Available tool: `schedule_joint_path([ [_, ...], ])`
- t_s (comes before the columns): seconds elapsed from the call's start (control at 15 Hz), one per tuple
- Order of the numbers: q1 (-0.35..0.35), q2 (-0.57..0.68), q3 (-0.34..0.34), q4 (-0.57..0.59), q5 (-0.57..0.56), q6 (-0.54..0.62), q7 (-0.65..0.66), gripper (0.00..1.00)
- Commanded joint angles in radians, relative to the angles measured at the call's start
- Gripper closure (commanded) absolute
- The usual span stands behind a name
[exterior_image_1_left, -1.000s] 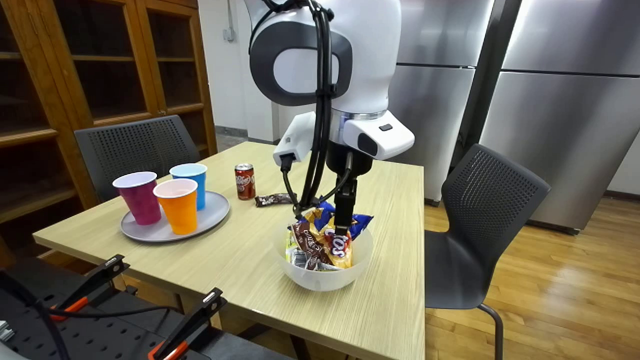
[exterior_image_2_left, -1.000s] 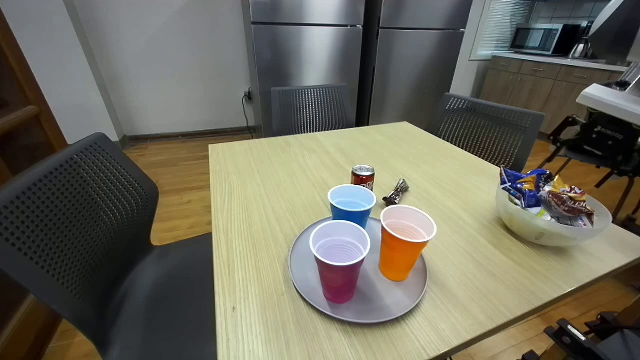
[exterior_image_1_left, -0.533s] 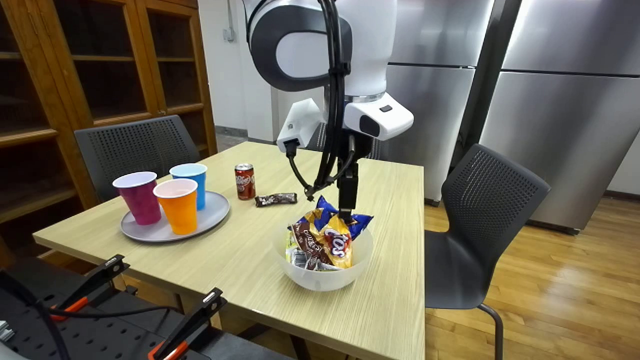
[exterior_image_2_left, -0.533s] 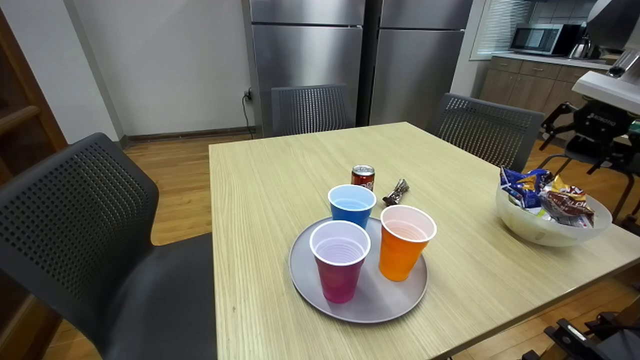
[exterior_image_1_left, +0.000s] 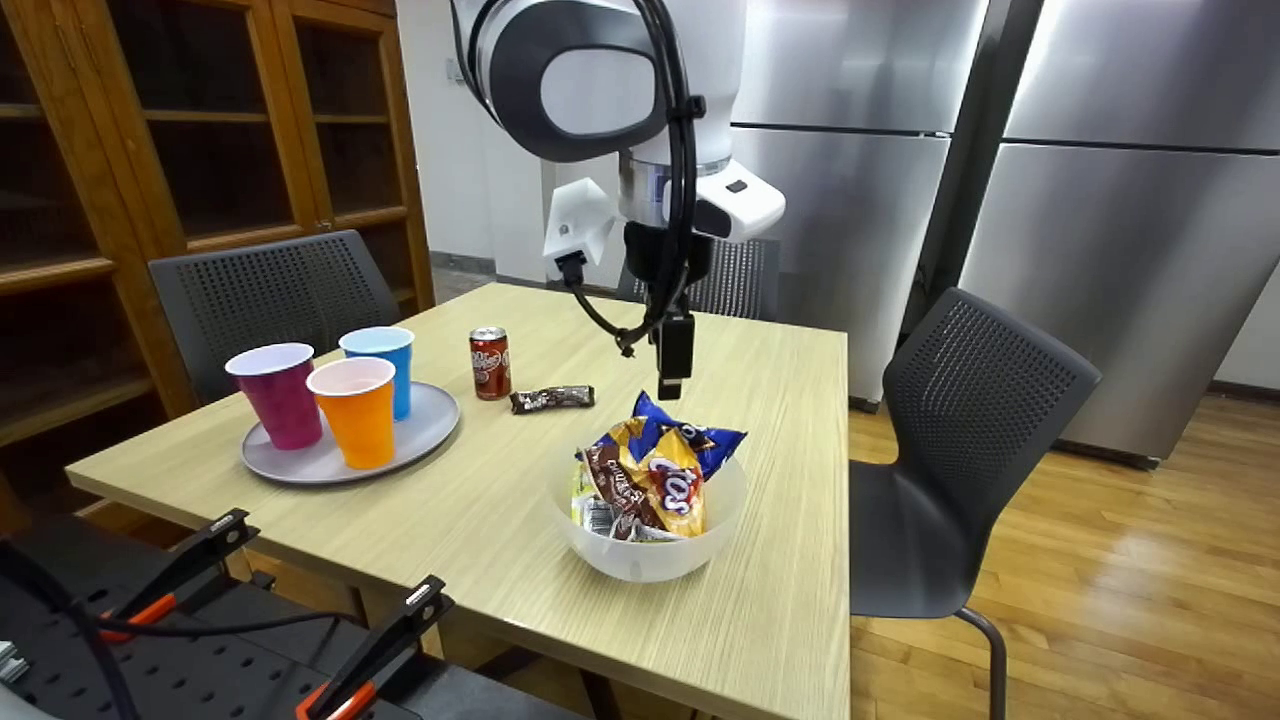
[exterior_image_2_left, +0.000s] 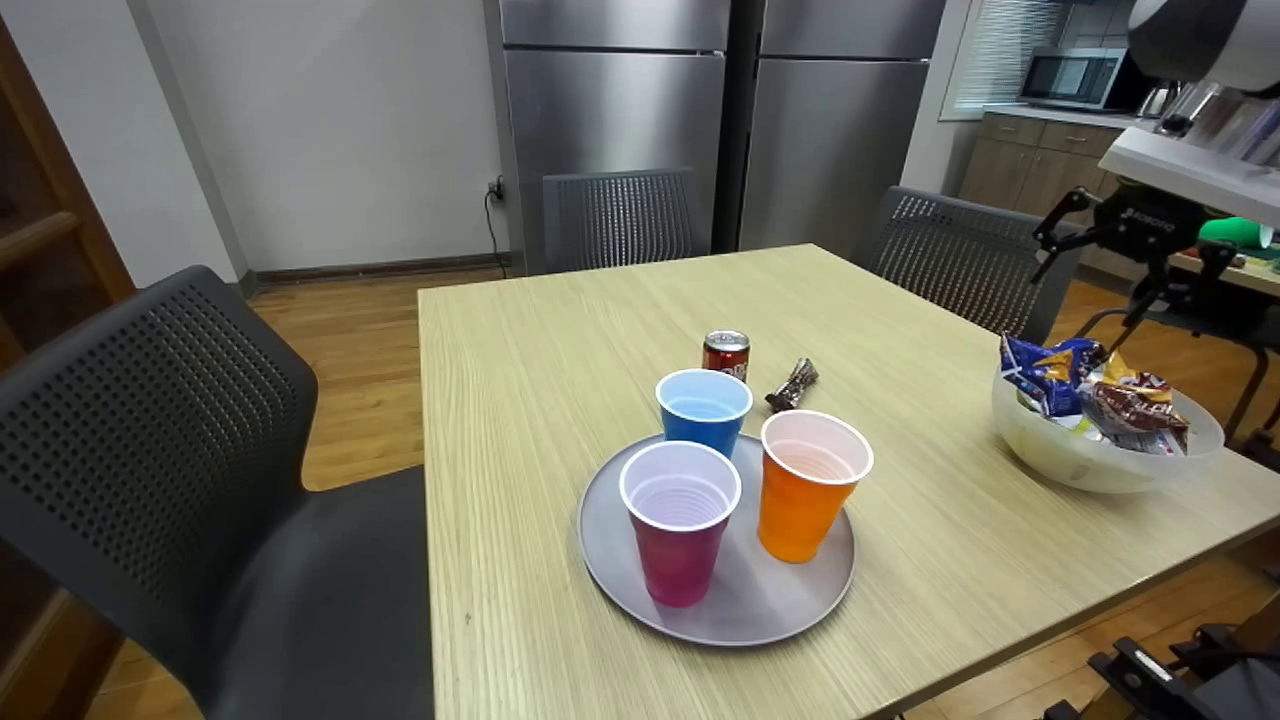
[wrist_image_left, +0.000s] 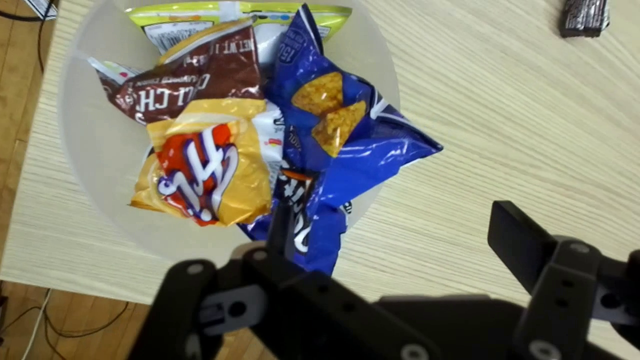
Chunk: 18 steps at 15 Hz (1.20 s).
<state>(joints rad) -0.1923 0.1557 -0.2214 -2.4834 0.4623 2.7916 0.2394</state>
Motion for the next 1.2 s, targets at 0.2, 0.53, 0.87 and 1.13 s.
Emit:
schedule_joint_path([
  [0.2,0.048,-0.016,0.054,0.027,-0.088,-0.072,0.023,0.0],
  [0.53,0.098,-0.006,0.063,0.035,-0.238,-0.126,0.032,0.0],
  [0.87,0.138,-0.008,0.067,0.031,-0.381,-0.173,0.038,0.0],
  [1.13,0.158,-0.01,0.076,0.031,-0.449,-0.214,0.027,0.0],
])
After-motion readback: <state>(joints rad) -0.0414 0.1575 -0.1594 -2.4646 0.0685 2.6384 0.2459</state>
